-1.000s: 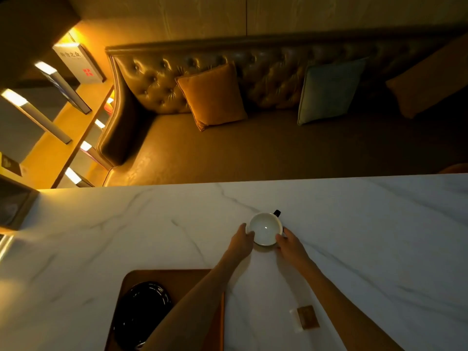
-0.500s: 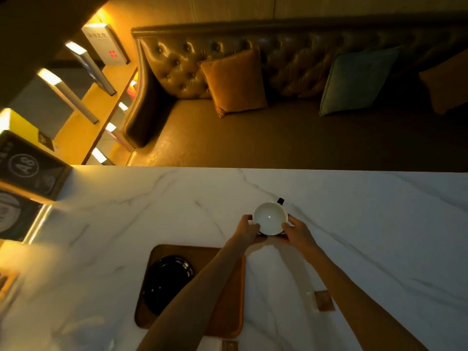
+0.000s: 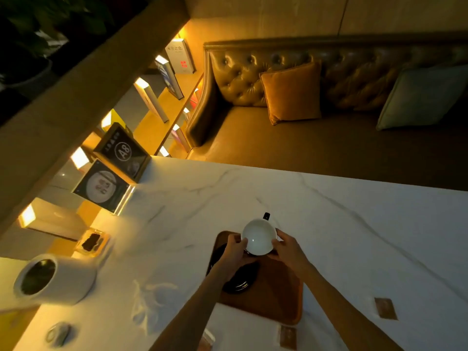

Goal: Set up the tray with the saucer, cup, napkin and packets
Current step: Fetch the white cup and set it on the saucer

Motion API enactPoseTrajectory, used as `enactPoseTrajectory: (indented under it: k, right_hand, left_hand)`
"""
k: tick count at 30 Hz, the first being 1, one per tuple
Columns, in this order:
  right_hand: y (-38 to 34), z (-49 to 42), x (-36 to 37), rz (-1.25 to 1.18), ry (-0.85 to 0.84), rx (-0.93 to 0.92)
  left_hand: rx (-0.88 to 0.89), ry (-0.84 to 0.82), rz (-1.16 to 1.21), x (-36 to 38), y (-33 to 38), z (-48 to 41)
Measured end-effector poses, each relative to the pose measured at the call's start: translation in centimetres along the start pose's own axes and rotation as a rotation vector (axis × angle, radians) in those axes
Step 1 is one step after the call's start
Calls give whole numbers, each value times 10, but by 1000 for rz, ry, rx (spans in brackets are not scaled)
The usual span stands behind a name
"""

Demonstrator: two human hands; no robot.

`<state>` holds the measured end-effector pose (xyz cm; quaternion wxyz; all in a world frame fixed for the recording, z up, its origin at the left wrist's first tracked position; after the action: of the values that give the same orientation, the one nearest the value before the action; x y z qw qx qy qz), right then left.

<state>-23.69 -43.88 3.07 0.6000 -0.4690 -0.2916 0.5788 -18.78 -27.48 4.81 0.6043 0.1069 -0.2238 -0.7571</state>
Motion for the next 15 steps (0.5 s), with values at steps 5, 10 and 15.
enactPoseTrajectory:
  k: [5,10,15]
  right_hand:
    - [-3,20,49,30,-38,-35]
    - [6,39,78,-15,-28,-29]
    - [19,41,105,-19,5,49]
  left_hand:
    - [-27,35,22,-43,-20,16]
    - [-8,5,-44,-69,-42,23]
    - [-19,-66,-154,-92,-54,20]
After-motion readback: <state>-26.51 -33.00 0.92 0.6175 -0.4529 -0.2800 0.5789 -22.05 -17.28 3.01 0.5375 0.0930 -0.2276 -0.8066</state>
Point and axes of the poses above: each hand's wrist, its own z-axis away from the middle knuckle, its own x-axis out of the palm, y = z × x, the point moved 3 cm from there along -z, towards the middle knuckle, and after that the axes turned 12 degrees about -x, right-handed, at the moved point
